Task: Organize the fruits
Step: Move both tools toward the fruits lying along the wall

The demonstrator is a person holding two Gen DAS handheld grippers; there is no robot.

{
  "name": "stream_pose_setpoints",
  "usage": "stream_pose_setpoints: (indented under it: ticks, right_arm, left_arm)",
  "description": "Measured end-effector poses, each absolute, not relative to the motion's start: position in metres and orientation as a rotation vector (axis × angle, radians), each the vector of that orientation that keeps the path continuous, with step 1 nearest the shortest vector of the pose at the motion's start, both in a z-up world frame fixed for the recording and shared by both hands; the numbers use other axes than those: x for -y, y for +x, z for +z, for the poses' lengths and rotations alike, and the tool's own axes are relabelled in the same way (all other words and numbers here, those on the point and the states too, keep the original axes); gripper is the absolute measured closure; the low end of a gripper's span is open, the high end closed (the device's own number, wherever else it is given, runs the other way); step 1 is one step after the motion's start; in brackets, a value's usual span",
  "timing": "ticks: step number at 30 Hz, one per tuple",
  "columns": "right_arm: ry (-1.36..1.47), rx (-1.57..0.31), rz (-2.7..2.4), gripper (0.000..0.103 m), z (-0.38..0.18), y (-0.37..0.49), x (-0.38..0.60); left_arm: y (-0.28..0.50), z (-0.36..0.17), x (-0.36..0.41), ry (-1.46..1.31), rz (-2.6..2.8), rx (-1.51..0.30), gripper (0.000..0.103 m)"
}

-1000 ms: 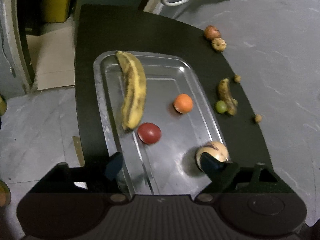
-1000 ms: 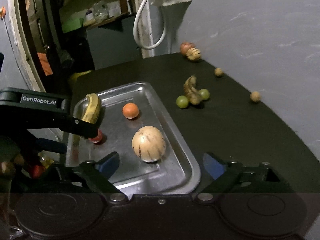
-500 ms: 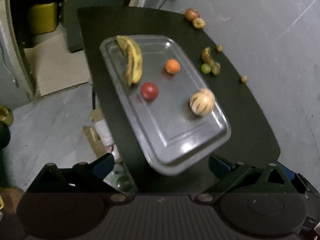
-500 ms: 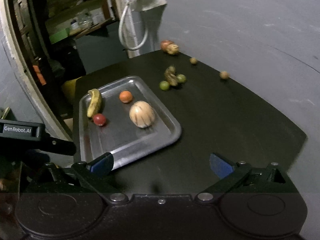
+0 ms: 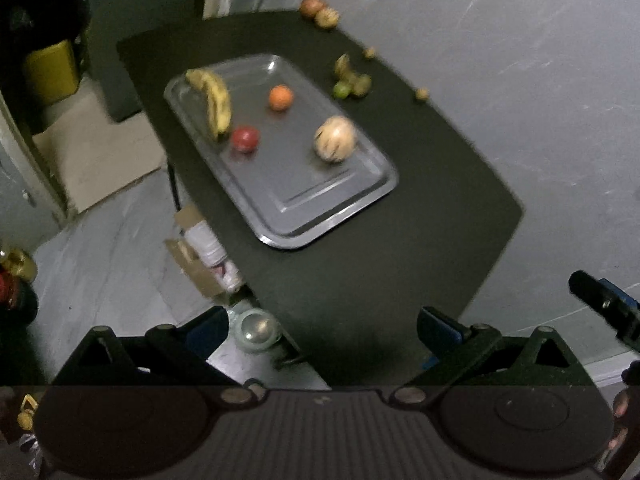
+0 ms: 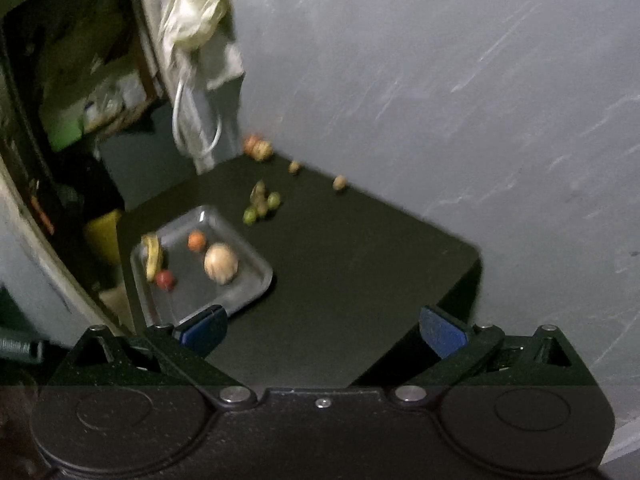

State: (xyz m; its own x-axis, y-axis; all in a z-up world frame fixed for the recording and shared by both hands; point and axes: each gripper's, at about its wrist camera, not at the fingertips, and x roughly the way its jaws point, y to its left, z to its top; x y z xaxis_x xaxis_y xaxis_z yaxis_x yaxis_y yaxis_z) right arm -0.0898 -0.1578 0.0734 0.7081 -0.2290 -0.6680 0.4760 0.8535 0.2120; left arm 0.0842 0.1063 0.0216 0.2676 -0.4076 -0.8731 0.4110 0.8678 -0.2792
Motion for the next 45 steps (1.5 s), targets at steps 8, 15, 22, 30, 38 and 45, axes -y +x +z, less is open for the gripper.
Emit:
stream_pose_setpoints:
  ticks: [8,15,22,30,38,45]
  right_arm:
    - [0.579,-0.562,-0.468,0.001,0.160,-0.098,0.191]
    - [0.526,-0.539,-0.408,0.001,0.234,-0.070,0.191]
    - [0.500,-0.363,-0.434,0.001,0.255,-0.016,0.187]
    - [0.501,-0.382,-0.641,0.001,0.160,0.082,0.192]
    - [0.755,-0.491,-0.801,0.001,0.065,0.168,0.202]
    - [0.724,-0.574,-0.859,0.001,0.018,0.196,0.200]
  left_arm:
    - [0.083,0.092,-0.116,-0.041,-0.569,-1.037,0.001]
    - [0.100,0.125,-0.120,-0.111,-0.575,-0.987,0.001]
    - [0.139,0.119,-0.115,-0.130,-0.577,-0.989,0.001]
    - [0.233,0.070,-0.088,-0.089,-0.645,-1.086,0.001]
    - [0.344,0.021,-0.050,0.027,-0.712,-1.184,0.001]
    - [0.409,-0.012,-0.009,0.098,-0.771,-1.229,0.001]
